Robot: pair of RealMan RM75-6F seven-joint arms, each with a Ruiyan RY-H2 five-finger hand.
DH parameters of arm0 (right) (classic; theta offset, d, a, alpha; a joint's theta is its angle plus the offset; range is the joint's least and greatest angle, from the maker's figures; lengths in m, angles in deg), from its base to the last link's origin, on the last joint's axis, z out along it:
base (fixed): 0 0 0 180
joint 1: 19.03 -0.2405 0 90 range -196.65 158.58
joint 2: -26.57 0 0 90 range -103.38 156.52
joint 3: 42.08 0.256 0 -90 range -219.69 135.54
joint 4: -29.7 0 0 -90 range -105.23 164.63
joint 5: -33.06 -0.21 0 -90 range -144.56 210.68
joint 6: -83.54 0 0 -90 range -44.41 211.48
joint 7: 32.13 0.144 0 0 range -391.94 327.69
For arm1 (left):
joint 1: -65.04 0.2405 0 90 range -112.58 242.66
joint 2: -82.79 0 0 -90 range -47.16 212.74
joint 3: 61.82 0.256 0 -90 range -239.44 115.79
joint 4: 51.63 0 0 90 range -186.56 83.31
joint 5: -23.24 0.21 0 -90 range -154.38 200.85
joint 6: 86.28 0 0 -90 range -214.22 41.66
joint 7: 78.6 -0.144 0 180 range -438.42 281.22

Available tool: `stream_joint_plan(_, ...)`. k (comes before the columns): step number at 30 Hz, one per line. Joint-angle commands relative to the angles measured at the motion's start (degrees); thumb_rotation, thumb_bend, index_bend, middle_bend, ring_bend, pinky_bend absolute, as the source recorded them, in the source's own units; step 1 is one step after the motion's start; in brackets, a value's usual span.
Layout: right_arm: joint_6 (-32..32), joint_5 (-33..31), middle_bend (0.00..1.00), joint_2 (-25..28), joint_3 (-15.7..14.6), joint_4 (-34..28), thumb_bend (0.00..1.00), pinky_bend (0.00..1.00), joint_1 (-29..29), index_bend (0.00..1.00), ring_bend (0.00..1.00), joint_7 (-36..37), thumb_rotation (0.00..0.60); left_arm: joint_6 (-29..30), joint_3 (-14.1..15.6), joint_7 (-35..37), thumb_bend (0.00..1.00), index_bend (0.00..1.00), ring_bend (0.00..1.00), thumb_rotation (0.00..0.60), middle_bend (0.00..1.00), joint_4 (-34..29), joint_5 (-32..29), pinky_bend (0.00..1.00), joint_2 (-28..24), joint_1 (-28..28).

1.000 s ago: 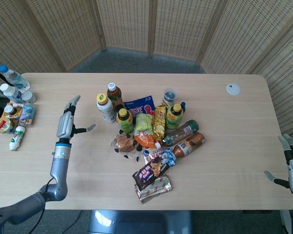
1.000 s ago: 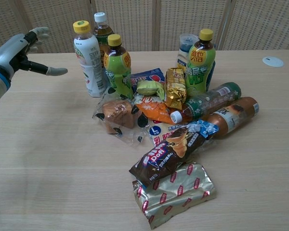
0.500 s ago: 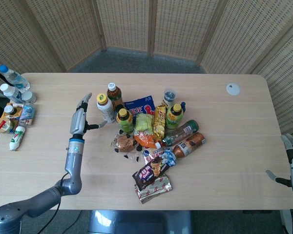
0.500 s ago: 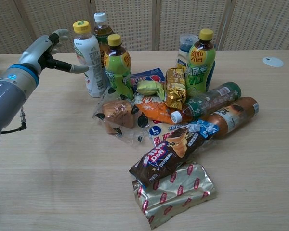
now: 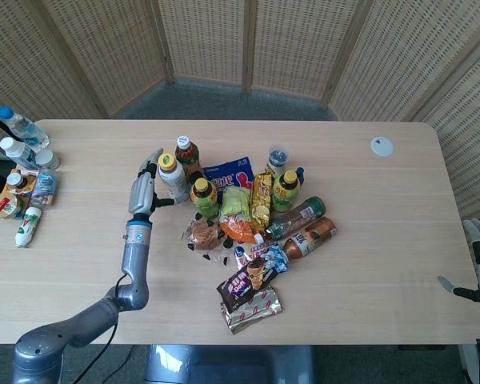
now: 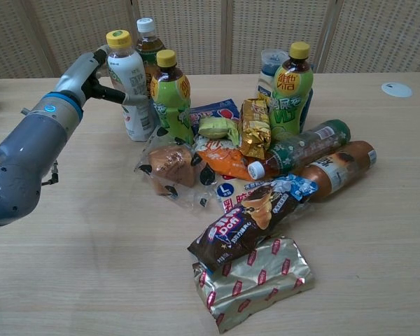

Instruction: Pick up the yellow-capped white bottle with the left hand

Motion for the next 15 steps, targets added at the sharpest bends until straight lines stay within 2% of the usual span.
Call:
stream_joint_plan(1, 0.21, -0.35, 0.0, -0.09, 0.11, 0.22, 0.0, 0.0, -0.06, 0.0, 0.0, 0.07, 0.584, -1.43, -0.53, 1.9, 0.0, 0.0, 0.0, 0.6, 0.0, 3.73, -0.22, 0.0, 2.21, -2.21)
stream_joint_plan(7, 0.55, -1.02, 0.0, -0.22, 0.31, 0.72, 0.0, 0.0, -0.14, 0.0, 0.0, 0.17, 0.586, -1.17, -1.06, 3.77, 0.0, 0.0, 0.0, 0.6, 0.0, 9.29, -0.14, 0.0, 5.04, -4.72)
stream_joint_plan(8, 0.56, -1.1, 0.0, -0.22, 0.32, 0.77, 0.0, 0.0, -0.13, 0.0, 0.0, 0.2, 0.584, -0.91, -1.15, 3.76, 0.0, 0.04, 0.0, 0.6, 0.02, 10.2, -0.19, 0.0, 5.49, -5.0)
stream_joint_plan(10, 0.63, -1.25, 0.0, -0.23, 0.34, 0.92, 0.0, 0.0, -0.11, 0.0, 0.0, 0.29, 0.585, 0.04, -1.41, 3.62, 0.0, 0.23, 0.09, 0.6, 0.18, 12.13, -0.36, 0.05, 6.56, -5.54)
stream_joint_plan(11, 0.64, -1.27, 0.0, -0.24, 0.35, 0.98, 0.0, 0.0, -0.11, 0.0, 0.0, 0.28, 0.585, 0.52, -1.44, 3.69, 0.0, 0.37, 0.19, 0.6, 0.31, 12.76, -0.35, 0.13, 6.94, -5.65)
stream_joint_plan(13, 0.66, -1.23, 0.0, -0.25, 0.31, 1.01, 0.0, 0.0, -0.09, 0.0, 0.0, 0.28, 0.587, 2.03, -1.51, 3.41, 0.02, 0.57, 0.36, 0.6, 0.51, 14.16, -0.36, 0.27, 7.74, -5.72)
stream_joint_plan(15, 0.64, -1.1, 0.0, -0.26, 0.23, 1.03, 0.0, 0.0, -0.08, 0.0, 0.0, 0.24, 0.585, 2.39, -1.62, 3.34, 0.06, 0.73, 0.48, 0.6, 0.67, 14.72, -0.49, 0.38, 7.97, -5.8)
